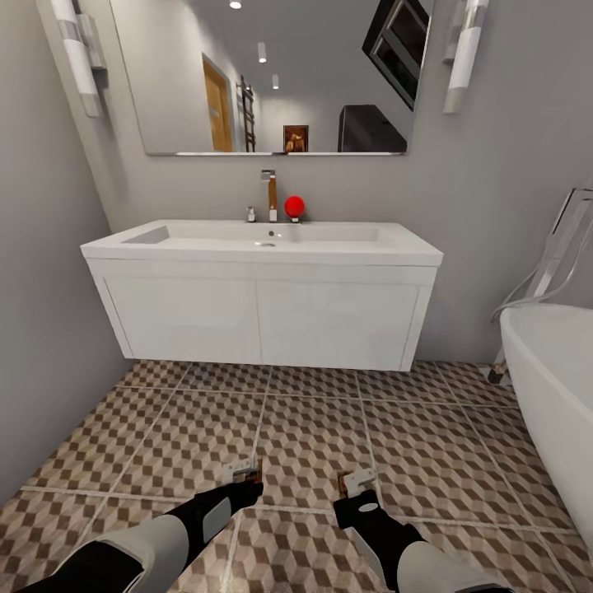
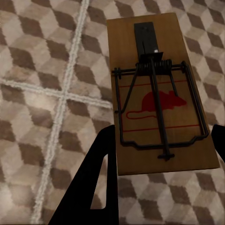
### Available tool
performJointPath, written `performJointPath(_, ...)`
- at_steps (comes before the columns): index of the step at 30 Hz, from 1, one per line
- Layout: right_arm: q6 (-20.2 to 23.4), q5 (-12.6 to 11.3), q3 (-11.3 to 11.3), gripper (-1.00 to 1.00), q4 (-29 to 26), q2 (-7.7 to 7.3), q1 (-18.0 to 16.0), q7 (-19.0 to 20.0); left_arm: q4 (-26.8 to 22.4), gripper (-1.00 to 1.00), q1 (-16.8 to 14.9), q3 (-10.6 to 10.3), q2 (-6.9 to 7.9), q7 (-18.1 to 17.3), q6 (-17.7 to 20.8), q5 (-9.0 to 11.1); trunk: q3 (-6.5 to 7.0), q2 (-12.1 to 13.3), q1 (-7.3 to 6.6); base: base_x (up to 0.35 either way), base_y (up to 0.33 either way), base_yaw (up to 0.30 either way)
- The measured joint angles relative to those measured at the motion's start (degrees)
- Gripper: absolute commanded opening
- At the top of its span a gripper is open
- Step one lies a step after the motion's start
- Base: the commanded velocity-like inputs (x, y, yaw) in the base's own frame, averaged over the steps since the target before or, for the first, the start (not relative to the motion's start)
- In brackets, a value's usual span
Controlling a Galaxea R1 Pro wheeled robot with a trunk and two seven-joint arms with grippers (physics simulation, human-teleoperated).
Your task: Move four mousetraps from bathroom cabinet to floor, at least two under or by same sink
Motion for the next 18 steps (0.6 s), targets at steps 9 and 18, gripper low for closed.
performJointPath(9, 0.1, -0.1, 0.0, -1.00, 0.0, 0.00, 0.0, 0.0, 0.0, -1.00, 0.0, 0.0, 0.03, 0.0, 0.0, -0.2, 0.00, 0.0, 0.00, 0.000, 0.000, 0.000)
performJointPath(18, 0.1, -0.1, 0.0, -1.00, 0.0, 0.00, 0.0, 0.0, 0.0, -1.00, 0.0, 0.0, -0.05, -0.1, 0.0, -0.1, -1.99, -0.1, 0.24, 0.000, 0.000, 0.000)
